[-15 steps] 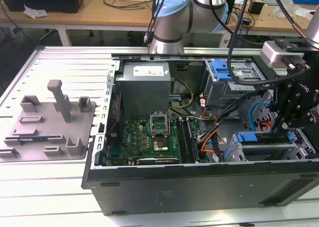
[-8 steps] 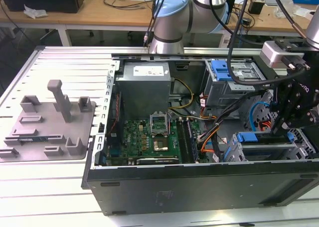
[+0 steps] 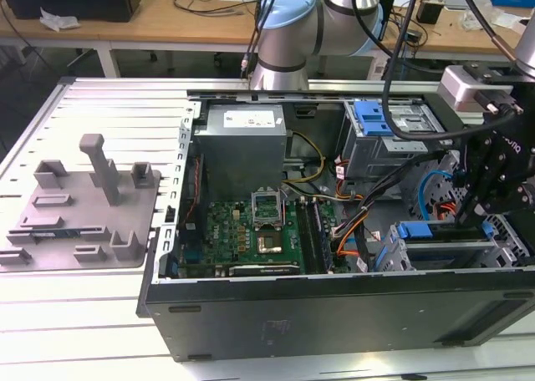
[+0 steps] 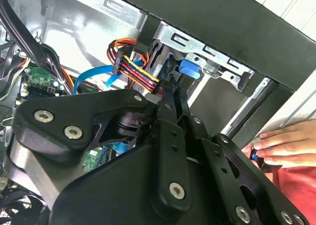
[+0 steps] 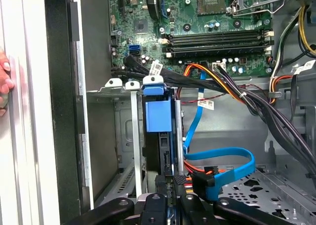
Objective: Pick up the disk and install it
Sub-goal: 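Insert the first disk wire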
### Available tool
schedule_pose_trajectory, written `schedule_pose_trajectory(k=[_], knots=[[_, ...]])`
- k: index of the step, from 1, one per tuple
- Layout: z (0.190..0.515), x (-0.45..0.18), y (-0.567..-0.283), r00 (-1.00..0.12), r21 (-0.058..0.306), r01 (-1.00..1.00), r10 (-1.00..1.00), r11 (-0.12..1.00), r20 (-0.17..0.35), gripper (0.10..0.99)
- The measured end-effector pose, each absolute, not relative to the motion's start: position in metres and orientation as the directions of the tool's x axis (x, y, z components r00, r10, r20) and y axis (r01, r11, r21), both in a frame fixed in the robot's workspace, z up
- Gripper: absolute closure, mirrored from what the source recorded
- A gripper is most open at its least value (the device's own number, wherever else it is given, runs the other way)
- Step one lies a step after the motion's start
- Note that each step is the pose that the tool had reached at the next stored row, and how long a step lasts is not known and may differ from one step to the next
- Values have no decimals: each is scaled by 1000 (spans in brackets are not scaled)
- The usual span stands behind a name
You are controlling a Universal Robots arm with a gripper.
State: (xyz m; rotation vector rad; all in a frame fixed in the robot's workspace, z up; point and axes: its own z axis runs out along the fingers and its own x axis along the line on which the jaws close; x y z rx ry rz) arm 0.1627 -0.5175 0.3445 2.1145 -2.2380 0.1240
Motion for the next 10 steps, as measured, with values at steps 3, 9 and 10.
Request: schedule_pose_trajectory(k=[3,9,10], knots=[[345,163,-518,-57,-17,-998,-993,56,99,918],[345,163,-516,-57,-17,-998,-993,56,100,918],[345,163,-516,-57,-17,-998,-993,56,99,918]])
